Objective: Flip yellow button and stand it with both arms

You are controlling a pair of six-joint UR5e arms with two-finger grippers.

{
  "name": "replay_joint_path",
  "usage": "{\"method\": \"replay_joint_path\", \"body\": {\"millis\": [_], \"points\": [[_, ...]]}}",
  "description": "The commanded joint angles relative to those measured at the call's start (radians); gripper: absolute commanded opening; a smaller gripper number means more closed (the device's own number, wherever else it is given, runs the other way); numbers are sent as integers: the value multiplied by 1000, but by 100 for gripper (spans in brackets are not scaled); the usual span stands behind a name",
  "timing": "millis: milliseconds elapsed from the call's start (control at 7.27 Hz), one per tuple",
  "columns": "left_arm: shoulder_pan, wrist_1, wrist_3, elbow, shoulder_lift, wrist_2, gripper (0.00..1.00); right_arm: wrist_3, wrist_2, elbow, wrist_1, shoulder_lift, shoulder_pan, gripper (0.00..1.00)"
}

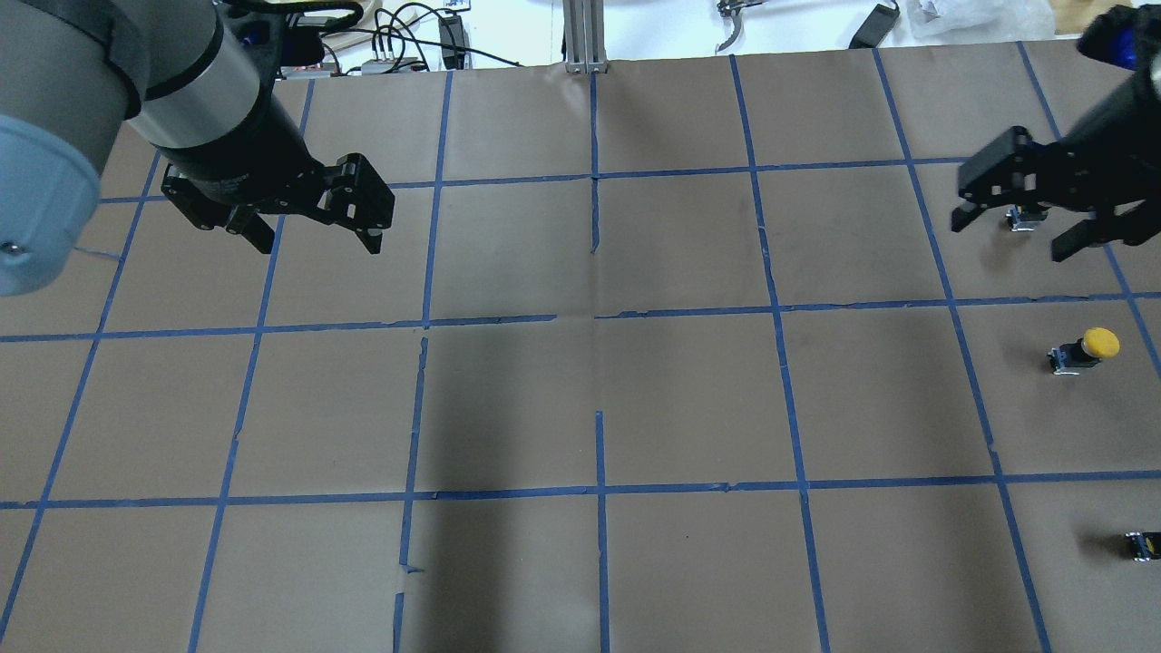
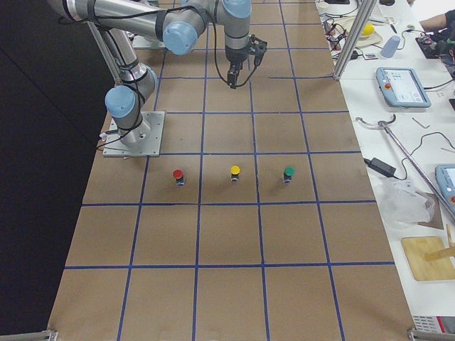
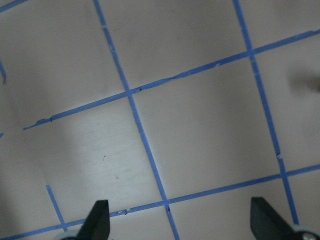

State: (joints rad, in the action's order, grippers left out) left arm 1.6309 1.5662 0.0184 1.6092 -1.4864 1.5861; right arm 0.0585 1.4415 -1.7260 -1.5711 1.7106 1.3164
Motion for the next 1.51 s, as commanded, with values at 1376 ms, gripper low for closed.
{"method": "replay_joint_path", "body": {"millis": [1376], "points": [[0,0,0,0,3,-1,100,207,108,63,131,20,247,100]]}}
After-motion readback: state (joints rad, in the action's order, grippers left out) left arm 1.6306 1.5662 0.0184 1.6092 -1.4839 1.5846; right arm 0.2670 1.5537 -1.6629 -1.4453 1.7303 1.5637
